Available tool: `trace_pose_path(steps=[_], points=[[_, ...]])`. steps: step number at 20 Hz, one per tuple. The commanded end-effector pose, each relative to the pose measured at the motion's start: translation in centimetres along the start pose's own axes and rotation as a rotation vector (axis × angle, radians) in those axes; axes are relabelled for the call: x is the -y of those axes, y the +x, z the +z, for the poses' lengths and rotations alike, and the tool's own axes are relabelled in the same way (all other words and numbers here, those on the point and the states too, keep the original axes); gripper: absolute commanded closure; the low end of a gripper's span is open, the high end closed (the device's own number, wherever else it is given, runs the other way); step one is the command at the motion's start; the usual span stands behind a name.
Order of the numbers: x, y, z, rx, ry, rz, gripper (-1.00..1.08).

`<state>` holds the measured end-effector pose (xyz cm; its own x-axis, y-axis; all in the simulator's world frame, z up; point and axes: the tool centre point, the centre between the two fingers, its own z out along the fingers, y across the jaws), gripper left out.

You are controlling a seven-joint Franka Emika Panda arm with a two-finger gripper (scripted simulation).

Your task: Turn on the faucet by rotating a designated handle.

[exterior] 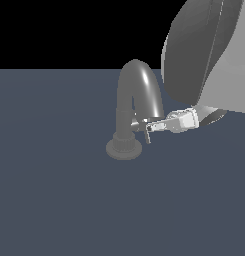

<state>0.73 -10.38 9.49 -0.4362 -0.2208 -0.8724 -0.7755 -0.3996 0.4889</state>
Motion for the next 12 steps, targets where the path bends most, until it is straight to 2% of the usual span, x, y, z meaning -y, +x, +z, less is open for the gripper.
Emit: trace_pose_path(steps=[1,12], points=[[2.32,3.68,0.77,0.011,0.032,0.041,1.08],[3.19,4.67,0.76,0.015,0.033,0.05,1.08]])
